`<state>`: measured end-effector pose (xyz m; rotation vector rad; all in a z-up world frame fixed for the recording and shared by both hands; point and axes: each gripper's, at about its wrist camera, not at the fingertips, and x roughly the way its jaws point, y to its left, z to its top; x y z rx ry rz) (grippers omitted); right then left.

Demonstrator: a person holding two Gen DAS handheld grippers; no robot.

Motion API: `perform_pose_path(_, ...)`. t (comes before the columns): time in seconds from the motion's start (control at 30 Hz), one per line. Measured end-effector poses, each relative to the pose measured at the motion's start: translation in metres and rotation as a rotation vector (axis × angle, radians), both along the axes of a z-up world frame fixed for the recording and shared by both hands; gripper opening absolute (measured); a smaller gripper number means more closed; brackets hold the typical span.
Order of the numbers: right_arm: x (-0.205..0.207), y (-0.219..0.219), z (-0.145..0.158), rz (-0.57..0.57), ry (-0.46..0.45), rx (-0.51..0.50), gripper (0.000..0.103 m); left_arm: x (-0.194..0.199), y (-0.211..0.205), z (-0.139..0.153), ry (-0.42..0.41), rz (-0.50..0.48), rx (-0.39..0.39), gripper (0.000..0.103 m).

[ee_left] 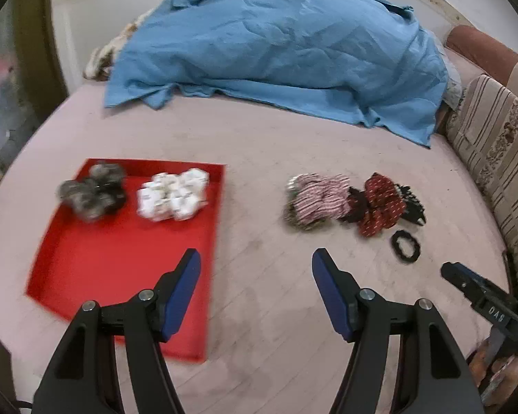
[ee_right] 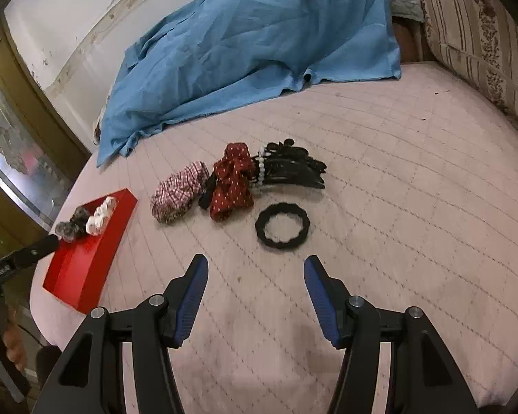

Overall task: Organize jewelry
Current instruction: 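Withdraw both open tools from the tray back toward the pile, then grasp the pink plaid scrunchie with the left tool while the right tool grasps the red polka-dot scrunchie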

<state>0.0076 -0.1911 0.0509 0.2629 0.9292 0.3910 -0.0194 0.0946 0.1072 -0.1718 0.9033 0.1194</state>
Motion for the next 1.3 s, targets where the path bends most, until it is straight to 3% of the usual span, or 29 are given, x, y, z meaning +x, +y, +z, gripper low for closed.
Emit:
perform_pose_path(0.2,0.029,0.016,0.005,0.042,-0.027,0.015,0.059,0.048,-0.017,-0.016,-0.002,-0.029,-0.023,0.066)
perform_pose_path(0.33,0.057,0.032,-0.001,0.062,-0.019,0.019,0.043,0.082,-0.024,-0.034,0.022,-0.045,-0.039,0.066)
perform_pose_path(0.67,0.11,0.055,-0.023,0.067,0.025,0.017,0.031,0.132,-0.028,-0.079,0.096,-0.103,-0.094,0.065)
perform_pose_path(0.77,0.116,0.06,-0.025,0.07,0.026,0.006,0.021,0.136,-0.032,-0.085,0.105,-0.126,-0.102,0.043)
perform_pose_path(0.83,0.119,0.063,-0.027,0.069,0.029,-0.006,0.012,0.138,-0.037,-0.09,0.129,-0.147,-0.1,0.007)
perform_pose_path(0.87,0.12,0.064,-0.029,0.069,0.035,-0.013,0.007,0.138,-0.038,-0.091,0.136,-0.153,-0.097,0.006)
perform_pose_path(0.97,0.12,0.064,-0.029,0.066,0.041,-0.006,0.004,0.13,-0.039,-0.082,0.11,-0.154,-0.089,0.005)
perform_pose_path(1.3,0.085,0.055,0.008,0.077,-0.025,0.027,0.003,0.072,-0.032,-0.026,0.004,-0.136,-0.153,0.005)
